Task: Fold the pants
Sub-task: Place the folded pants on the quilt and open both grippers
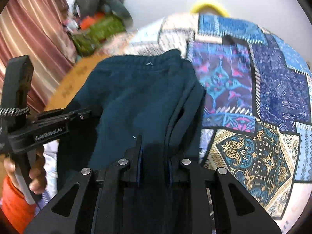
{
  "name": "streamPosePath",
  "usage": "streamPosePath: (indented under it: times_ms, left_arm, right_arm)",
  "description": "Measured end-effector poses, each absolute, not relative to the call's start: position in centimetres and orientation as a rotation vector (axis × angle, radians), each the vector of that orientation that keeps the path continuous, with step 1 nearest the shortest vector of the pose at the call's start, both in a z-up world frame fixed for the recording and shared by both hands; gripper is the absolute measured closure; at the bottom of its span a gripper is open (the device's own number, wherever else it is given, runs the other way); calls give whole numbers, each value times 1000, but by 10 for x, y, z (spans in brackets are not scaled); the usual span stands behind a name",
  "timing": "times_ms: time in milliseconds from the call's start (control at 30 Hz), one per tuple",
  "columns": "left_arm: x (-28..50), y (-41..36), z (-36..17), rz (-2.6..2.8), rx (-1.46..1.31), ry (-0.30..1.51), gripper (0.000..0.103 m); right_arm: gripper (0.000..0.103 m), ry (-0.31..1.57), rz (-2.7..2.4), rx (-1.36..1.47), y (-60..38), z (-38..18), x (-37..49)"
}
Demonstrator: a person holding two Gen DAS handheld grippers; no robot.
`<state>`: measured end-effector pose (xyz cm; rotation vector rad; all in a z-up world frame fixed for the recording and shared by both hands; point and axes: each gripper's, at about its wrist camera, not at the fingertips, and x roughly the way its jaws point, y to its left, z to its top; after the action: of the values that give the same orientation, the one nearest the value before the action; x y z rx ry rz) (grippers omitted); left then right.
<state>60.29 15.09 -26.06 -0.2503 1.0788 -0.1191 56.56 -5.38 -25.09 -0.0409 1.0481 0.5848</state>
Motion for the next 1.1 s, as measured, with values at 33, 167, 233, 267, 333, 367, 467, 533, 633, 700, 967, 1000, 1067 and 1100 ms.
streamPosePath:
  times_ms: [33,167,233,267,333,367,467,533,633,700,967,1000,1067,1100]
  left_arm:
    - [600,154,-262,-134,-265,1058,74]
    - [583,155,-254,-126,-246,1033,65]
    - [573,157,-247,-105,-234,1030,65]
    - [567,157,-242,-87,-225,1031,65]
    - [558,154,-232,-63,-192,1021,66]
    - [549,151,-222,-55,-167,1006,66]
    - [517,145,-187,-52,-116,947,66]
    - [491,138,-156,-54,-97,891,66]
    - [439,125,-104,-53,-57,780,66]
    - [409,116,-75,-49,-31,717,66]
    - [265,84,4,-41,-7,429,66]
    - [246,80,9,-39,-2,397,66]
    - [215,72,16,-37,-4,346,66]
    - [199,69,19,-31,-2,323,66]
  right_arm:
    - [80,1045,583,-53,-56,-256,565]
    - [75,1033,584,-47,-68,-252,555]
    - [69,1023,562,-41,-77,-246,546]
    - [69,1018,553,-41,-79,-244,544]
    - [69,1002,544,-21,-87,-234,533]
    - [69,982,549,-5,-91,-226,527]
    - [68,897,571,5,-98,-192,499]
    - [68,821,583,-8,-101,-164,475]
    - [67,687,622,6,-111,-112,426]
    - [67,612,662,39,-119,-84,395]
    - [67,311,704,43,-141,-5,260]
    - [67,283,699,40,-142,-1,245]
    - [67,229,682,28,-146,5,217]
    - [67,210,674,20,-147,5,206]
